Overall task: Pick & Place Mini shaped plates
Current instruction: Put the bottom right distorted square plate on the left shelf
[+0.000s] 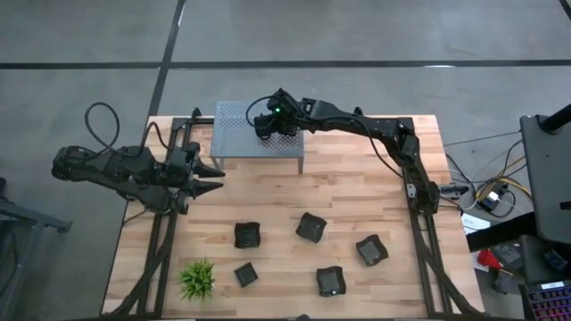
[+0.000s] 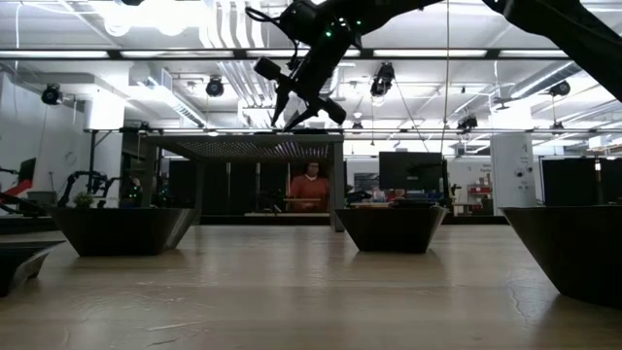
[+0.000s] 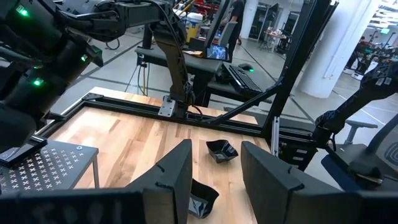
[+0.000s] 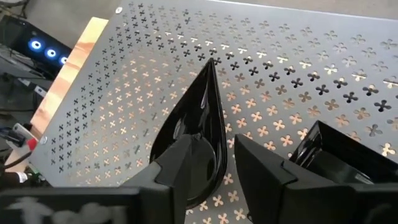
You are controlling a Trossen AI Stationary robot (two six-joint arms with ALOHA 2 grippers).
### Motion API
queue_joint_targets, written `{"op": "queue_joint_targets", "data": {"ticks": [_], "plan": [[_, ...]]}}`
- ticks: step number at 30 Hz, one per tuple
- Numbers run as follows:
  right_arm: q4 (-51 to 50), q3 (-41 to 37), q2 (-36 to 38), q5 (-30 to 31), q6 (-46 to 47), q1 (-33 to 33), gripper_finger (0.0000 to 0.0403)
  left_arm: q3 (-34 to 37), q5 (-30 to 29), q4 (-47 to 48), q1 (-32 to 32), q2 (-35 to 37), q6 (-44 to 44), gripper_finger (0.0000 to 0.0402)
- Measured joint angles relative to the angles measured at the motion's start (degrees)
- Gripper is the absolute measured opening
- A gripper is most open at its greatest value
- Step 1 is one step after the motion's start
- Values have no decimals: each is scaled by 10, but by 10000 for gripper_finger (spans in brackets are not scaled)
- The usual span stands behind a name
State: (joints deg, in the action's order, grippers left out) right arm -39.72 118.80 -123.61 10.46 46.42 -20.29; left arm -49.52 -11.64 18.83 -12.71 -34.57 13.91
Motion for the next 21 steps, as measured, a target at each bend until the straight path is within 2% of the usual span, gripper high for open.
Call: {"op": "queue_joint_targets", "data": {"ticks": [7, 13, 21], "plan": [[0, 0, 13, -20, -2, 5, 136, 0, 0, 1, 0, 0, 11, 131], [-5, 5, 30, -28, -34, 23, 131, 0, 0, 2, 0, -10, 15, 131], [-29, 27, 32, -102, -46, 47, 116, 0, 0, 0, 0, -32, 17, 131]]}}
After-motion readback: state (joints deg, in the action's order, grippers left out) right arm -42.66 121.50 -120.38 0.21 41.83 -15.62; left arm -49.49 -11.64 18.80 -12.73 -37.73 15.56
